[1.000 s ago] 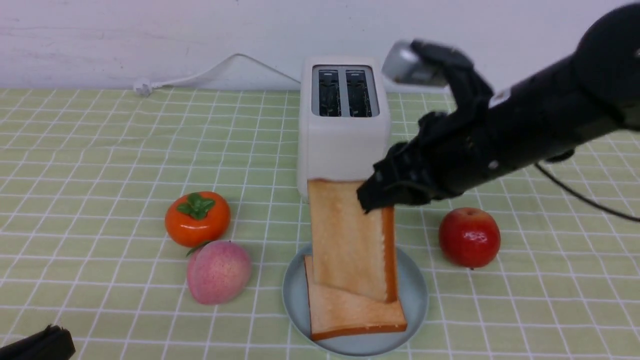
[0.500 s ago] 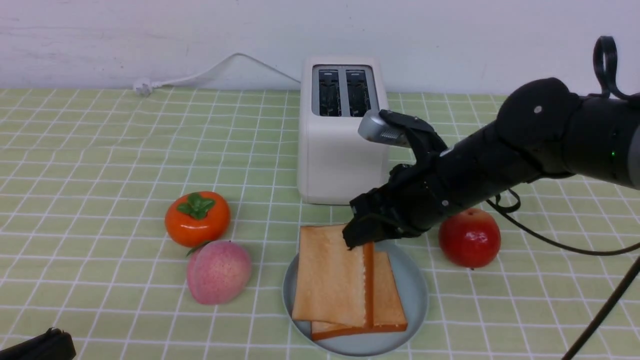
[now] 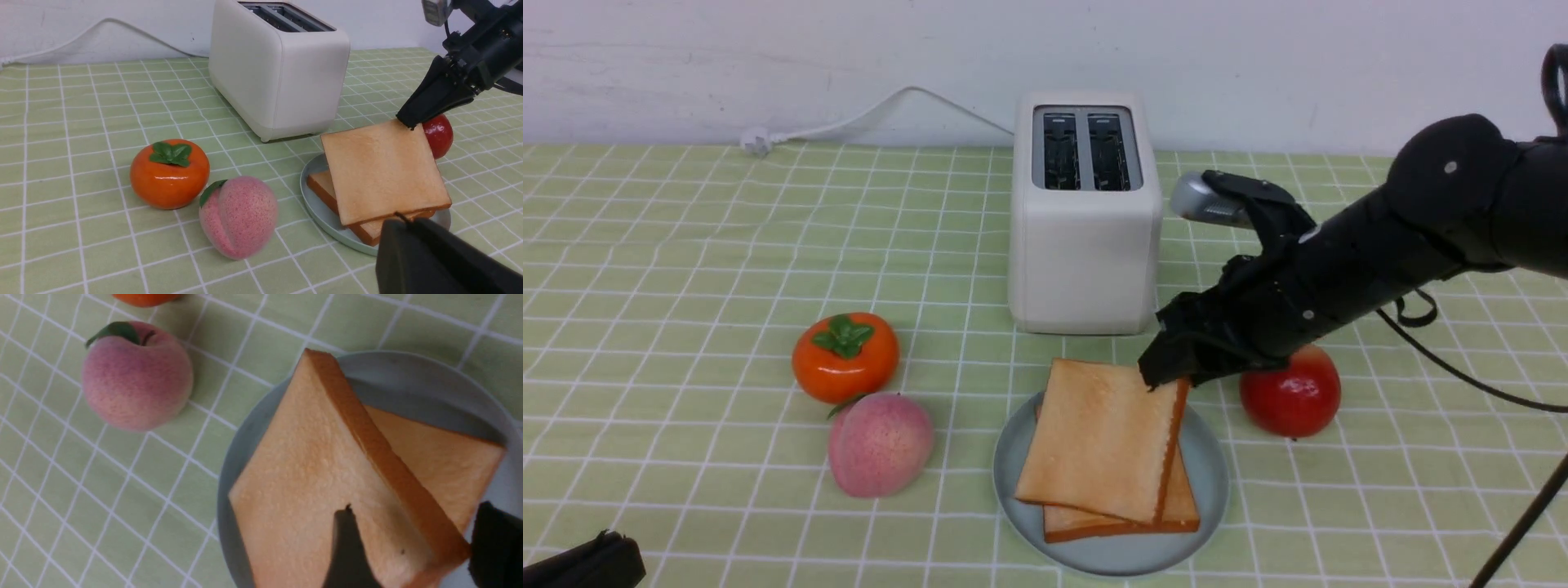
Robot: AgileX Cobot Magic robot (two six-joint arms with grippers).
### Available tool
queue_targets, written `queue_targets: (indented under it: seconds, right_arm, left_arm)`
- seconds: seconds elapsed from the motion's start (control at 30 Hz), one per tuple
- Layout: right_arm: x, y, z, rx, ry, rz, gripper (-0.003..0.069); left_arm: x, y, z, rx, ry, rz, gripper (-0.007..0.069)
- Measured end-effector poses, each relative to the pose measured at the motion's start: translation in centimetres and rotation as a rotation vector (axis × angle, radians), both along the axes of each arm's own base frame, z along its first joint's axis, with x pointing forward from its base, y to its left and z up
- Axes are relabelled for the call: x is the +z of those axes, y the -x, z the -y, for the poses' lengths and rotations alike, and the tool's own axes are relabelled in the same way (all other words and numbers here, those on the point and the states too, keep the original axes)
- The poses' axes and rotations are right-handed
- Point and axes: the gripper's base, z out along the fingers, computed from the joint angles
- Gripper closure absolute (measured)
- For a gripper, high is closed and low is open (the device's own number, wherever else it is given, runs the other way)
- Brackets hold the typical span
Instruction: Take toasted bread from bread machine on green coffee tablecloth place on plate.
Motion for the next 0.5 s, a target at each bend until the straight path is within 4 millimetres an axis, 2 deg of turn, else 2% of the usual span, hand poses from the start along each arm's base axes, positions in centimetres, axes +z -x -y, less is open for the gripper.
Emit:
queue_targets:
  seconds: [0.03, 0.13, 0.17, 0.2, 0.3, 0.37, 0.4, 0.43, 0.5]
  right_arm:
    - [0.4, 0.1, 0.3, -0.001, 0.006, 0.010, 0.0224]
    - [4.0, 1.2, 2.2, 0.005, 0.052, 0.069, 0.0200]
    - [4.3, 1.3, 2.3, 0.006, 0.053, 0.072, 0.0202]
    - [6.5, 2.5, 2.9, 0.000, 0.063, 0.100, 0.0226]
    - [10.0, 5.7, 3.9, 0.000, 0.090, 0.140, 0.0328]
    - [11.2, 7.2, 4.3, -0.005, 0.096, 0.155, 0.0374]
    - [12.1, 9.3, 4.9, -0.009, 0.113, 0.164, 0.0463]
    - [12.5, 9.8, 5.0, -0.014, 0.110, 0.166, 0.0473]
    - [12.9, 12.5, 6.0, -0.034, 0.128, 0.160, 0.0573]
  left_arm:
    - [0.0, 0.0, 0.0, 0.000, 0.000, 0.000, 0.0620]
    - [0.0, 0.0, 0.0, 0.000, 0.001, 0.002, 0.0620]
    - [0.0, 0.0, 0.0, 0.000, 0.002, 0.003, 0.0620]
    - [0.0, 0.0, 0.0, 0.000, 0.002, 0.003, 0.0620]
    - [0.0, 0.0, 0.0, 0.000, 0.002, 0.003, 0.0620]
    - [0.0, 0.0, 0.0, 0.000, 0.002, 0.003, 0.0622]
    - [0.1, 0.0, 0.0, 0.000, 0.003, 0.005, 0.0627]
    - [0.1, 0.0, 0.0, 0.000, 0.003, 0.005, 0.0628]
    - [0.1, 0.0, 0.0, 0.000, 0.004, 0.007, 0.0631]
